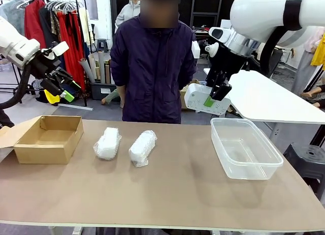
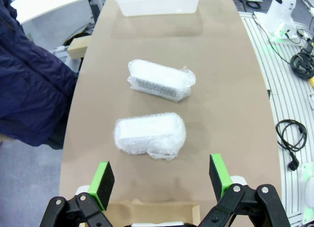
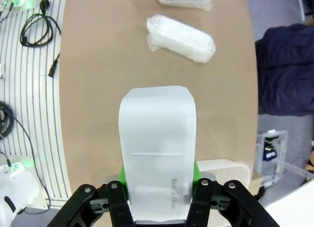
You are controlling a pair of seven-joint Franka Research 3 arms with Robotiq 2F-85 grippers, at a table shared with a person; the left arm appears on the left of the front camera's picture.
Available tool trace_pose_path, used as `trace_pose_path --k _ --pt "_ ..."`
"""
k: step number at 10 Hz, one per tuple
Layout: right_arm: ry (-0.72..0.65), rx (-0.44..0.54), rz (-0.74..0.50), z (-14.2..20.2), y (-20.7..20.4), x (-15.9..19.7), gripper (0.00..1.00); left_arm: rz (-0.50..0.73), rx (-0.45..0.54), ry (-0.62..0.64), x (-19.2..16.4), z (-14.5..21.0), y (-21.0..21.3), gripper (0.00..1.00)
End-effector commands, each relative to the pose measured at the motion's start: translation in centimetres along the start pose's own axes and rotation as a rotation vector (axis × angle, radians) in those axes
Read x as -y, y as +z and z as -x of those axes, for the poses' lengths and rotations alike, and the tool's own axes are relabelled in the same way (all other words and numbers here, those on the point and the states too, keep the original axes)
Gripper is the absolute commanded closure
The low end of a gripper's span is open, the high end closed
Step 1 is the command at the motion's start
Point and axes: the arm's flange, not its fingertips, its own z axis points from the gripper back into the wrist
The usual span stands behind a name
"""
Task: Separate and place wrapped and unwrapped clocks.
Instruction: If the picked Digital clock is wrapped, place it in the Package Box ; if not, place it in the Organizing box.
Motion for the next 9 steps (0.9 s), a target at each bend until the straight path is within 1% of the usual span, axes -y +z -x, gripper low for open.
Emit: trace_pose_path --k 1,7,8,9 --pt "0.002 0.003 0.008 -0.1 0.5 -0.2 1.00 -0.008 -0.002 0.002 0.3 -0.1 0.0 0.00" --pt "0.002 0.003 0.008 -0.1 0.5 -0.2 1.00 -0.008 -0.002 0.002 0.3 -0.1 0.0 0.00" --pt "0.002 0.000 0.000 -0.1 0.0 -0.1 1.00 -0.008 -0.002 0.002 0.3 -0.1 0.0 0.00" --pt "-0.125 0.026 0.005 1.1 0.4 1.1 1.00 -0.008 -0.002 0.002 0.3 -0.1 0.0 0.00"
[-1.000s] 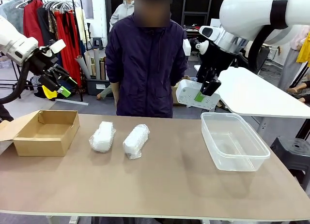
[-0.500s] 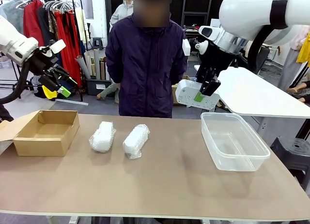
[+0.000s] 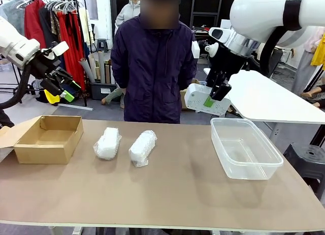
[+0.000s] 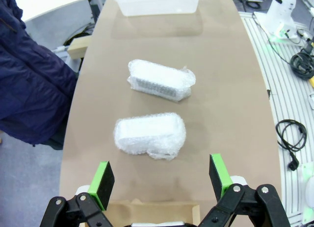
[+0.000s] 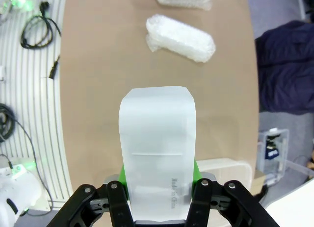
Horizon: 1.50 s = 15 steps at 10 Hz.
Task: Separate and place wrapped and unwrapped clocks.
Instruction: If the picked Digital clock is wrapped, place it in the Package Box ; if not, place it in the Organizing box.
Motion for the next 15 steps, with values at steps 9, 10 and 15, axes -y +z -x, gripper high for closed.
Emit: trace_pose_path --k 9,10,15 --pt "-1.344 -0.040 0.020 11.8 -5.4 3.1 1.00 -0.008 -0.002 0.002 0.3 -0.1 0.0 0.00" --pt "-1.378 -0.095 0.079 12.7 -6.5 3.1 1.00 -0.008 -0.002 0.002 0.3 -0.1 0.0 0.00" --pt "-1.358 -0.088 0.057 14.1 -6.7 3.5 1.00 -0.008 -0.002 0.002 0.3 -0.1 0.0 0.00"
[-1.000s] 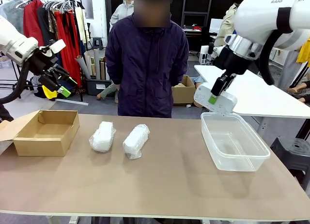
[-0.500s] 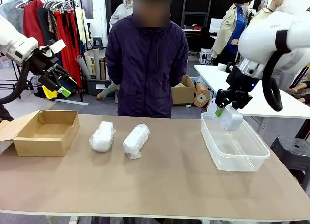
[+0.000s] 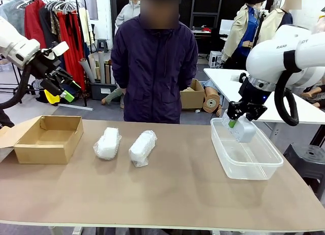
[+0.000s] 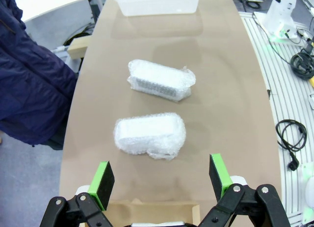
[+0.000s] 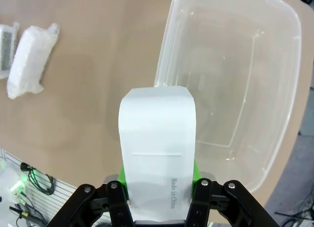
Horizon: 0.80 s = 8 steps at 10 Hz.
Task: Separate and place wrapped and unwrapped clocks.
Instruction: If the picked Digital clock is wrapped, place it in the Package Box ; if not, place it in the Organizing box.
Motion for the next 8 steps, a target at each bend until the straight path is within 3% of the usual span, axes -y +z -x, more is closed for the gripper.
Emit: trace_pose_path --k 1,2,4,8 --pt "-0.007 -0.002 -0.021 -0.2 0.8 -0.1 1.00 -0.007 -0.002 0.001 0.3 -0.1 0.0 0.00" --pt "0.000 0.000 0.000 0.0 0.0 0.0 1.00 -0.007 -0.002 0.001 0.3 -0.1 0.0 0.00" --pt "-0.082 0.012 0.073 -2.7 -2.6 0.8 1.00 -0.007 -0.002 0.001 0.3 -0.1 0.0 0.00" --pt "-0.157 -0.040 0.145 -4.0 -7.7 2.7 1.00 -0.007 -0.002 0.001 0.3 -0.1 0.0 0.00"
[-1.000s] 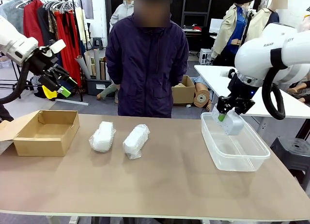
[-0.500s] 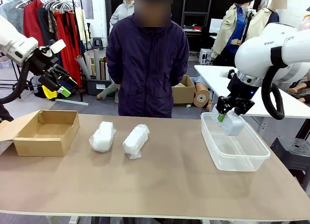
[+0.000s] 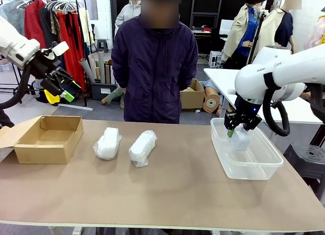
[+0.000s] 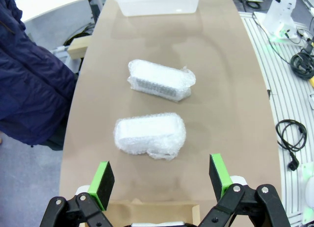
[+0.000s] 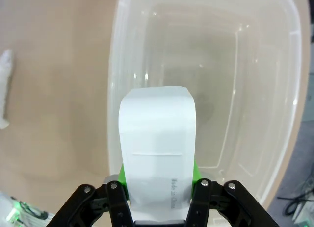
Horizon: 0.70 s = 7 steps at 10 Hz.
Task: Separate and place wrapped and unwrapped clocks.
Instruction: If the picked Digital clock is wrapped, place it in the Package Box ; if not, place it in the Organizing box.
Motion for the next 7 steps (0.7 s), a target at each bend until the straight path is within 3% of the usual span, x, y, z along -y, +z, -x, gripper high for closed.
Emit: trace_pose_path --k 1,7 --pt "-0.056 -0.015 0.066 -1.2 -1.2 0.5 1.00 -0.007 -0.002 0.002 0.3 -0.1 0.0 0.00" --pt "-0.114 -0.025 0.121 -1.4 -6.5 3.7 1.00 -0.007 -0.002 0.002 0.3 -0.1 0.0 0.00"
